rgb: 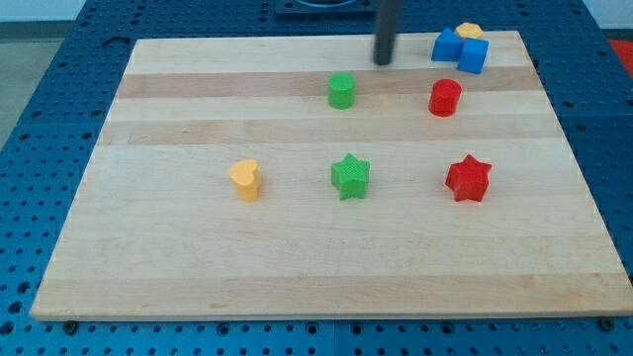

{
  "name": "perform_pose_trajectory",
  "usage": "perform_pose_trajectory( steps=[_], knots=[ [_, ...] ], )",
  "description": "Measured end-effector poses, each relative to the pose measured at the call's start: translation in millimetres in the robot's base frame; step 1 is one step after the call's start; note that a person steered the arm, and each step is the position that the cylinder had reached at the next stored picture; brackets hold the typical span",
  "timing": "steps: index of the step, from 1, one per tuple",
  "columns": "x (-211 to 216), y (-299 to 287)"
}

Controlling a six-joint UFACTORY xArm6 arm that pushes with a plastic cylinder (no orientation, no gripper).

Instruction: Push the yellow heart towards the center of the board

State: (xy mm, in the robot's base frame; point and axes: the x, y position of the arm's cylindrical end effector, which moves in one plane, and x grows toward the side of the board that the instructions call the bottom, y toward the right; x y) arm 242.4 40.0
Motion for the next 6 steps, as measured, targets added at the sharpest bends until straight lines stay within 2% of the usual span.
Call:
perform_pose_trajectory(
  steps=[1, 2, 3, 5, 6],
  knots=[
    [1.1, -108.7],
    [41.6, -227.4],
    [109.6, -281.7],
    [228.2, -290.7],
    [259.5, -264.4]
  ],
)
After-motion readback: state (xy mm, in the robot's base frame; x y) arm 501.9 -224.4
